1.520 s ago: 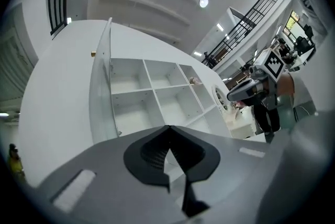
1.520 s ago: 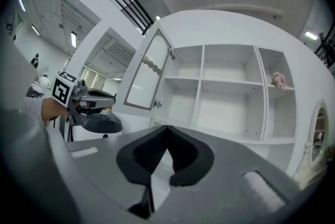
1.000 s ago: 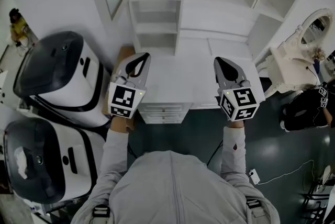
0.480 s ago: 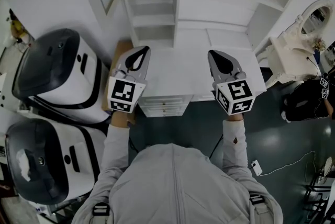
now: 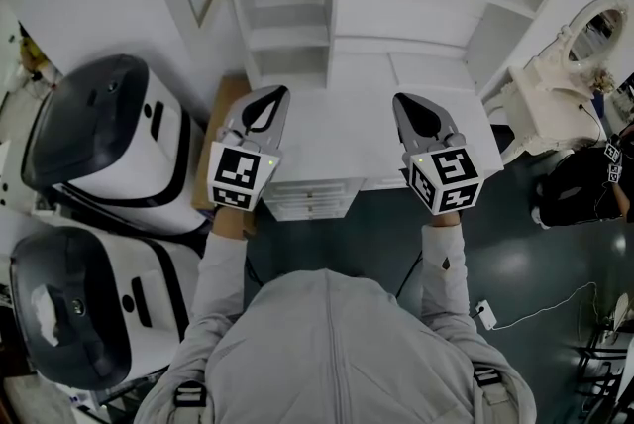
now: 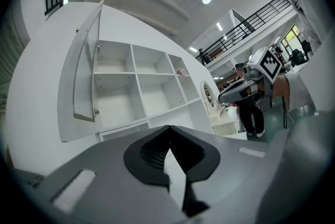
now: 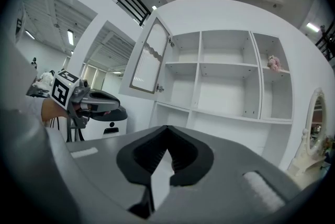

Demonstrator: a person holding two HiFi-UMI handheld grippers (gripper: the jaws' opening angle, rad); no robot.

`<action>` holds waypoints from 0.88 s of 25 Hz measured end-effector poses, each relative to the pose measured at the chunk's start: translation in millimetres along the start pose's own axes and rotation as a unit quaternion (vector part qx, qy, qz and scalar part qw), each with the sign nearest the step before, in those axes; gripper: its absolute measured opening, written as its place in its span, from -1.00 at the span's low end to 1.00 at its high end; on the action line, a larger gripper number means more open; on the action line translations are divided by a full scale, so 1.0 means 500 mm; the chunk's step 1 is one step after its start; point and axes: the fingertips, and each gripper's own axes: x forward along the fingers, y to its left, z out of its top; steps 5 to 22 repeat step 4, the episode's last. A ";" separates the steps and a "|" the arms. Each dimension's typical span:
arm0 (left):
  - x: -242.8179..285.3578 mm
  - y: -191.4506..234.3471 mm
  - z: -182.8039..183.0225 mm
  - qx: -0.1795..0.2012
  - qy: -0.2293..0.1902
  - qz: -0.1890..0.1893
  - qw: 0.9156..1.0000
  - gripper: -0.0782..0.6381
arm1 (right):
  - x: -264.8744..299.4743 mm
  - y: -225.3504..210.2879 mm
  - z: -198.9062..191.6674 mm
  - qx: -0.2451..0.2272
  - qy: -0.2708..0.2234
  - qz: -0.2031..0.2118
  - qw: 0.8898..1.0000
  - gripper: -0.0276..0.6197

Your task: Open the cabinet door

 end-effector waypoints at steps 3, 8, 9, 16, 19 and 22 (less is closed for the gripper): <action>0.003 -0.003 0.000 0.001 0.001 -0.005 1.000 -0.73 | 0.000 -0.002 0.000 0.000 0.000 -0.002 1.000 -0.91; 0.004 -0.003 0.000 0.001 0.001 -0.006 1.000 -0.73 | 0.001 -0.002 0.000 0.000 0.000 -0.002 1.000 -0.91; 0.004 -0.003 0.000 0.001 0.001 -0.006 1.000 -0.73 | 0.001 -0.002 0.000 0.000 0.000 -0.002 1.000 -0.91; 0.004 -0.003 0.000 0.001 0.001 -0.006 1.000 -0.73 | 0.001 -0.002 0.000 0.000 0.000 -0.002 1.000 -0.91; 0.004 -0.003 0.000 0.001 0.001 -0.006 1.000 -0.73 | 0.001 -0.002 0.000 0.000 0.000 -0.002 1.000 -0.91; 0.004 -0.003 0.000 0.001 0.001 -0.006 1.000 -0.73 | 0.001 -0.002 0.000 0.000 0.000 -0.002 1.000 -0.91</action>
